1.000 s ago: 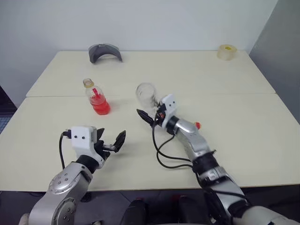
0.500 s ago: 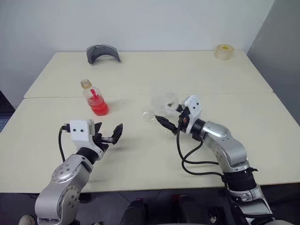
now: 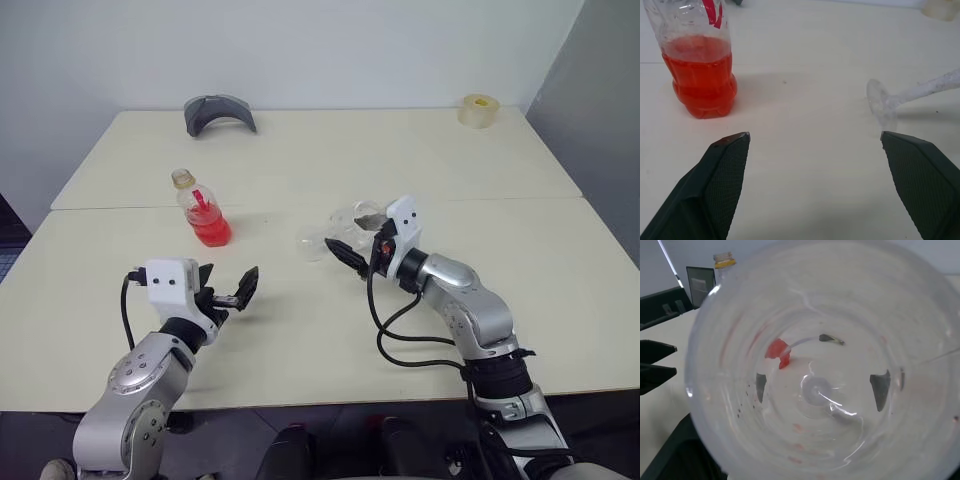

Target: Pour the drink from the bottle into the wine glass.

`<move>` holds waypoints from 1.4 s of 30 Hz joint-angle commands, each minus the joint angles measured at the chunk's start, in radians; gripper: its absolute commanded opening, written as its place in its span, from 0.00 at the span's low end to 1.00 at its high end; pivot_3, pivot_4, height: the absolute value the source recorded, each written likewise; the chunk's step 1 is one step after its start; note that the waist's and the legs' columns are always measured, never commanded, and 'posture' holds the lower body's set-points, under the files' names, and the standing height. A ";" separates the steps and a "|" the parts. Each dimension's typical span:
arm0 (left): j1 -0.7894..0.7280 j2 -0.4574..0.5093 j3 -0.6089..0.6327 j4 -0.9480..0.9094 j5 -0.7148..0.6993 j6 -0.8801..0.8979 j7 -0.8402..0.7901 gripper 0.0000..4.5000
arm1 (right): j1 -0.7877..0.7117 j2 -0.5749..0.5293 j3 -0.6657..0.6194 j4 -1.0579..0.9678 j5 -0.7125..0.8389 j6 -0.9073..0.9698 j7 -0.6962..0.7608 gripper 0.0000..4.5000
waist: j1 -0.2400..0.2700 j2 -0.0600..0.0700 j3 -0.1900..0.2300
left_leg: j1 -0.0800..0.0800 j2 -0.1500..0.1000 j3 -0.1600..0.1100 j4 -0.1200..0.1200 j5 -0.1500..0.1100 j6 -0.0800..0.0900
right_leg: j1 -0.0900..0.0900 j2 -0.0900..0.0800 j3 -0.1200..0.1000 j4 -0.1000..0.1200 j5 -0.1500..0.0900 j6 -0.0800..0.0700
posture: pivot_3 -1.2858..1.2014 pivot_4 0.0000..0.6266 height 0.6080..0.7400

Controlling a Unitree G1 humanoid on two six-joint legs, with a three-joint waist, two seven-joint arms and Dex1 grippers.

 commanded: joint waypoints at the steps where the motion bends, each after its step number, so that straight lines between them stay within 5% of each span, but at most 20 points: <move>1: 0.009 0.000 0.014 -0.026 0.001 -0.029 -0.003 1.00 | -0.029 0.016 -0.018 -0.010 0.015 -0.034 -0.012 0.99 | 0.000 0.000 0.000 | 0.000 0.000 0.000 0.000 0.000 0.000 | 0.000 0.000 0.000 0.000 0.000 0.000 | 0.52 0.24 1.00; 27: 0.028 -0.010 0.007 -0.001 0.019 -0.080 -0.007 1.00 | -0.273 0.145 -0.009 0.243 -0.003 -0.215 -0.029 0.99 | -0.002 0.000 0.000 | 0.000 0.000 0.000 0.000 0.000 0.000 | -0.001 0.000 0.000 0.000 0.000 0.000 | 0.52 0.24 1.00; 31: 0.033 -0.014 0.004 -0.004 0.022 -0.085 -0.003 1.00 | -0.300 0.170 -0.011 0.278 0.000 -0.238 -0.018 0.79 | -0.001 0.000 0.000 | 0.000 0.000 0.000 0.000 0.000 0.000 | -0.001 0.000 0.000 0.000 0.000 0.000 | 0.52 0.24 1.00; 42: 0.032 -0.015 0.006 -0.004 0.024 -0.087 0.002 1.00 | -0.367 0.155 -0.008 0.359 -0.043 -0.298 -0.012 0.79 | -0.001 0.000 0.000 | 0.000 0.000 0.000 0.000 0.000 0.000 | -0.001 0.000 0.000 0.000 0.000 0.000 | 0.52 0.24 1.00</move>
